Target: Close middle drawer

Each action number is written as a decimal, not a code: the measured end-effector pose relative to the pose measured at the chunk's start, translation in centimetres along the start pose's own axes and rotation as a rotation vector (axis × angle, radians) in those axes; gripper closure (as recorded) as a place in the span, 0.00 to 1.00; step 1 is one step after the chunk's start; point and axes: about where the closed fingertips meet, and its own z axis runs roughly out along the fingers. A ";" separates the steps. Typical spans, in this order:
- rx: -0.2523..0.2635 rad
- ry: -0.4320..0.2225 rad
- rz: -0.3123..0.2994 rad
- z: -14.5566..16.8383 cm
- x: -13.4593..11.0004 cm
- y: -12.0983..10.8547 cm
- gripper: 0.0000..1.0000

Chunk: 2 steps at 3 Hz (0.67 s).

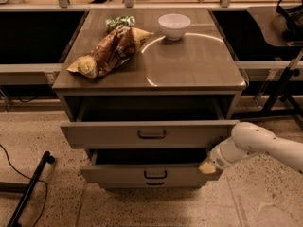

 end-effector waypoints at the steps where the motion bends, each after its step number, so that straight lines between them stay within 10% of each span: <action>1: -0.024 0.019 -0.014 -0.8 -0.2 0.2 1.00; 2: -0.005 0.001 -0.009 -2.2 1.7 1.5 1.00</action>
Offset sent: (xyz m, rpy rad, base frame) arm -0.0923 -0.0436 0.0095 0.0051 -0.0228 -0.0588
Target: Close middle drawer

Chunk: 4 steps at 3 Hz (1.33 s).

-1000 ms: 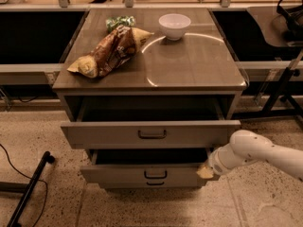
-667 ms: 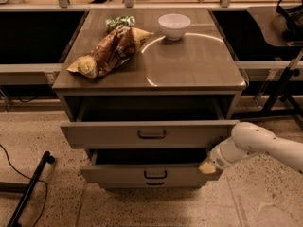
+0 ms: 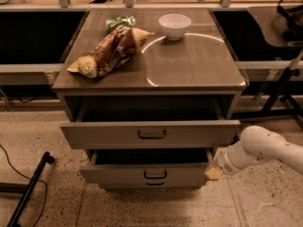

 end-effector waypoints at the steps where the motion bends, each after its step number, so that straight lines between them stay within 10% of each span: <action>1: 0.028 -0.017 0.035 1.0 4.1 2.2 1.00; 4: 0.179 -0.112 0.018 3.4 7.4 5.4 1.00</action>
Offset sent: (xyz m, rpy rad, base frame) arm -0.1056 -0.0179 -0.0746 -0.0033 -0.1695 -0.1670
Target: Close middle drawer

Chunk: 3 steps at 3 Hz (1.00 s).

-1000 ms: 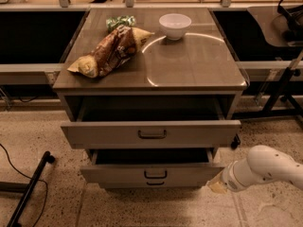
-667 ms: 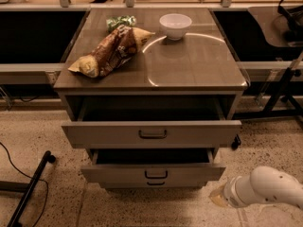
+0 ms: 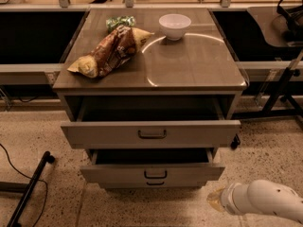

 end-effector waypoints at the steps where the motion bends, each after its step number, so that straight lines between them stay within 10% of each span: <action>1: -0.070 0.029 -0.034 1.4 1.2 2.1 1.00; 3: -0.201 0.116 -0.108 5.4 0.0 2.4 1.00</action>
Offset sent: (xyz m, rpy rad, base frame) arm -0.0061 0.0432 -0.0616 0.0276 0.2009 0.2237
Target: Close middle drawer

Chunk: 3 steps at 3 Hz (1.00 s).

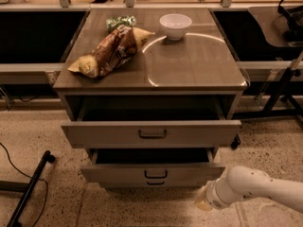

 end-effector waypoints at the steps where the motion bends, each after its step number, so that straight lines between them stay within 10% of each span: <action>1: -0.027 0.040 -0.044 1.0 -1.5 -0.7 1.00; 3: -0.046 0.101 -0.128 2.3 -4.3 -2.1 1.00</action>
Offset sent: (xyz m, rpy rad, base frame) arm 0.0523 0.0318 -0.0140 -0.0680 0.0419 0.1620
